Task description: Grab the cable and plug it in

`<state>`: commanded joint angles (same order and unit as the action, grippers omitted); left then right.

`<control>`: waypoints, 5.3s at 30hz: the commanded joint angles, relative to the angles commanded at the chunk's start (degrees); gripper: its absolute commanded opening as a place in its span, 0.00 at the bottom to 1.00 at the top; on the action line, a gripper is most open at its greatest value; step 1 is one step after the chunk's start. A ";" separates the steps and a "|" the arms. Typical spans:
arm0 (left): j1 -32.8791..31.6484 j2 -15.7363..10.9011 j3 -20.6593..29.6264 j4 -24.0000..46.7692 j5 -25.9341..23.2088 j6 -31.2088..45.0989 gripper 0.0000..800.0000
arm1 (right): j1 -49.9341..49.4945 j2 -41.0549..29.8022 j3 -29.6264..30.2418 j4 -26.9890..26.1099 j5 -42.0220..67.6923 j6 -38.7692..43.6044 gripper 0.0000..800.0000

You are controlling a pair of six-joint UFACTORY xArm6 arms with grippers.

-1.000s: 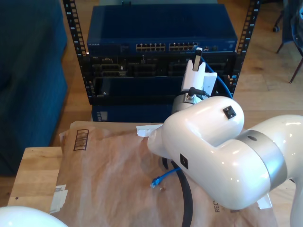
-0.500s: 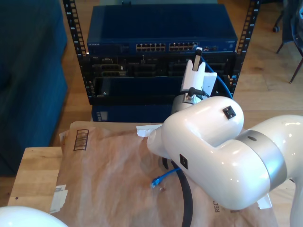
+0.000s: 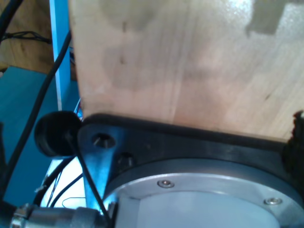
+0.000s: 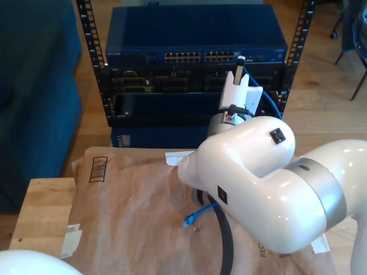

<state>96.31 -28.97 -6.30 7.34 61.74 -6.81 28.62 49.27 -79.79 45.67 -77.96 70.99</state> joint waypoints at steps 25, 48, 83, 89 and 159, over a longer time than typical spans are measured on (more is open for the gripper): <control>0.00 0.00 0.00 0.00 0.00 0.00 1.00 | -0.88 1.14 -1.23 -0.88 0.18 0.00 0.00; -0.09 0.00 0.00 0.00 0.00 0.00 1.00 | -0.79 1.93 -2.29 -2.73 0.44 0.00 0.00; -0.09 0.00 0.00 0.00 0.00 0.00 1.00 | -0.53 -2.90 4.92 -2.64 0.26 0.70 0.02; -0.09 0.00 0.00 0.00 0.00 0.00 1.00 | -0.62 -2.81 4.66 -2.64 0.53 0.70 0.00; -0.09 0.00 0.00 0.00 0.00 0.00 1.00 | -105.85 -88.88 57.58 -40.79 146.37 -67.34 0.99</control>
<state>96.22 -28.97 -6.30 7.34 61.74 -6.81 -77.23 -39.60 -22.21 4.88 68.42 3.65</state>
